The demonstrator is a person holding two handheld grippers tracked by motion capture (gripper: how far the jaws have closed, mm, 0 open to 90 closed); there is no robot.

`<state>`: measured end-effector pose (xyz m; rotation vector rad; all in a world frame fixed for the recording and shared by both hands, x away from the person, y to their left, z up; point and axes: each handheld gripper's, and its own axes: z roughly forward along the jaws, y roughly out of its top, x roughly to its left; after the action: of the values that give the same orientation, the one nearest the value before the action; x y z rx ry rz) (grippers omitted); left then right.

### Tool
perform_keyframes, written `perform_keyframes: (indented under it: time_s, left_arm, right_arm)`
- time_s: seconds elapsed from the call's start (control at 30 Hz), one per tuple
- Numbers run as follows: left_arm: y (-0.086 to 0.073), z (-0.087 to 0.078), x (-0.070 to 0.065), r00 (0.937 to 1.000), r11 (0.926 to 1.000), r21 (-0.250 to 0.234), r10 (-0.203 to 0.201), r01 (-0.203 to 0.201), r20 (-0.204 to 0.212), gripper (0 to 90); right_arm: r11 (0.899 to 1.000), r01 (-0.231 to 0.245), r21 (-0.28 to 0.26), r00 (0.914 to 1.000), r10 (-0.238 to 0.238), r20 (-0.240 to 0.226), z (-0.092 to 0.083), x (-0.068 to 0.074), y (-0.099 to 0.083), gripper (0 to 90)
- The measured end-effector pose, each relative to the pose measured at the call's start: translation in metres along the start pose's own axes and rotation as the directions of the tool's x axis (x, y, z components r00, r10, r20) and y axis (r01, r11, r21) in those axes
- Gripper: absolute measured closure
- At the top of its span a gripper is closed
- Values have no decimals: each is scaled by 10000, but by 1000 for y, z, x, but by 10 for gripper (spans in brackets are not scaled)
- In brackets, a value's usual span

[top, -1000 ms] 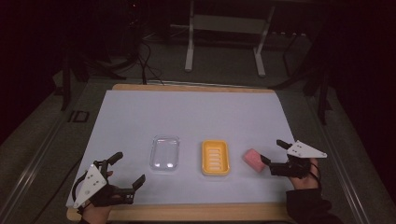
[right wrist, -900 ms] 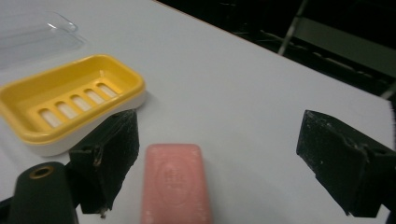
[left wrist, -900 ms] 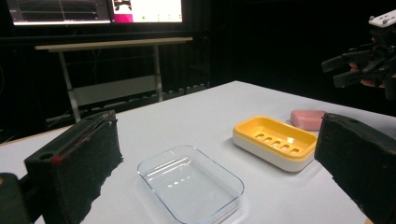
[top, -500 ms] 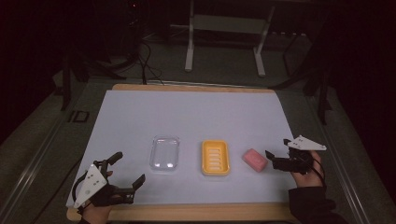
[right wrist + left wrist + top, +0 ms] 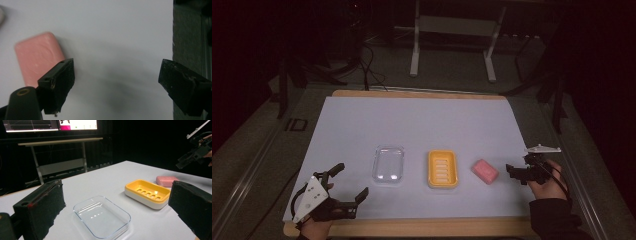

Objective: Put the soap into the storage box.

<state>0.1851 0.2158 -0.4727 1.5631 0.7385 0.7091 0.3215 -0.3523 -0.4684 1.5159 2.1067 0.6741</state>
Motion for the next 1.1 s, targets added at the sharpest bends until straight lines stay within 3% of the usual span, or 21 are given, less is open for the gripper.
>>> perform_keyframes:
  time_s: [0.13, 0.23, 0.5, 0.83, 0.93, 1.1]
  left_arm:
    - [0, 0, 0, 10000, 10000, -8, -19, 19, 23, 7]
    - [0, 0, 0, 10000, 10000, 33, 7, -7, 26, 7]
    - [0, 0, 0, 10000, 10000, 60, 55, -55, 22, 7]
    - [0, 1, -1, 10000, 9999, 90, 97, -97, 11, 7]
    - [0, 1, -1, 9999, 9999, 118, 101, -101, -14, 7]
    - [0, 1, -1, 9999, 9998, 161, 115, -115, -17, 7]
  right_arm:
    - [9951, -306, 942, 9995, 309, -17, 1, -1, 1, 132]
    - [9914, -345, 1262, 9994, 355, -60, 0, -2, 2, 132]
    - [9675, -297, 2510, 9983, 413, -412, 0, -4, 3, 133]
    - [9096, -44, 4154, 9935, 510, -1013, 3, -9, -1, 134]
    - [8847, 142, 4659, 9898, 536, -1320, 4, -10, -3, 128]
    - [8607, 592, 5057, 9869, 256, -1592, 6, -11, -5, 127]
